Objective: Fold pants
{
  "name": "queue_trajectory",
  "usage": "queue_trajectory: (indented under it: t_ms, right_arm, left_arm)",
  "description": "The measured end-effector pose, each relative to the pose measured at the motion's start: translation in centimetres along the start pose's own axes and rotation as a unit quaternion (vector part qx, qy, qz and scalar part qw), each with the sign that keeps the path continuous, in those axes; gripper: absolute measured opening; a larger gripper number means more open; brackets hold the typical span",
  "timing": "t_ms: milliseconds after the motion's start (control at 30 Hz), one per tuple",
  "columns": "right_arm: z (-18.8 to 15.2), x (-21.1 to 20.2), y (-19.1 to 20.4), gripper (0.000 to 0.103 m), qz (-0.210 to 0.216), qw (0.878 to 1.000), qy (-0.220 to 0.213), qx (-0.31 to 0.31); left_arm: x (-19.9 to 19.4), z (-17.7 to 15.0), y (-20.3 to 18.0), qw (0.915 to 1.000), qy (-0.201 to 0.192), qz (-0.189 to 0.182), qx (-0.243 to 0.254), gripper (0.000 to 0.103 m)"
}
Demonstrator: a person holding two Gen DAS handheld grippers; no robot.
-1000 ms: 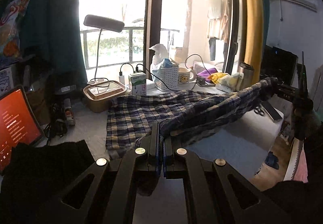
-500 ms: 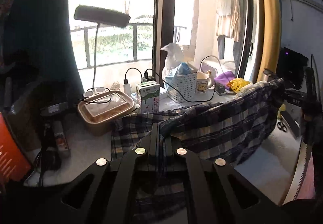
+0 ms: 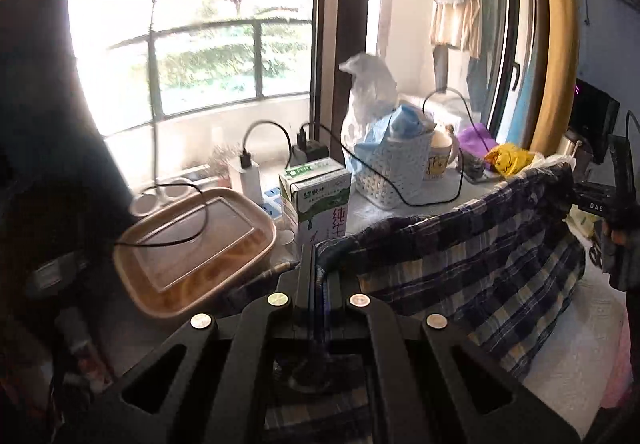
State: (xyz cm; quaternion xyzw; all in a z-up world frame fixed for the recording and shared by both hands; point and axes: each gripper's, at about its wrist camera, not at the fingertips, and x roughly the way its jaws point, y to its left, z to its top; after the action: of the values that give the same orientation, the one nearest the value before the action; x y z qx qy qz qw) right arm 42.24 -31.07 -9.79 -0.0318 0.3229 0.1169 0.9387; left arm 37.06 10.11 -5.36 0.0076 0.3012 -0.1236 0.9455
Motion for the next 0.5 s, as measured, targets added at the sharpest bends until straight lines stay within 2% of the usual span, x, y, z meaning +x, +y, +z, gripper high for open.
queue_trajectory:
  t_ms: [200,300,400,500]
  right_arm:
    - [0.6,3.8,-0.6,0.023,-0.002,1.000,0.030,0.003]
    - [0.9,5.6,-1.1,0.023,-0.007,0.999,0.044,0.005]
    - [1.1,6.9,-1.4,0.023,-0.010,0.998,0.053,0.010]
    - [1.2,8.0,-1.4,0.023,-0.015,0.998,0.061,0.004]
  left_arm:
    - [4.1,0.8,1.9,0.9992,0.029,-0.009,-0.026,0.005]
    - [4.8,0.6,1.9,0.9985,0.050,0.017,-0.018,0.032]
    - [3.6,0.0,2.3,0.9987,0.039,0.023,-0.025,0.039]
    - [2.0,-0.6,3.3,0.9974,0.024,0.054,-0.042,0.064]
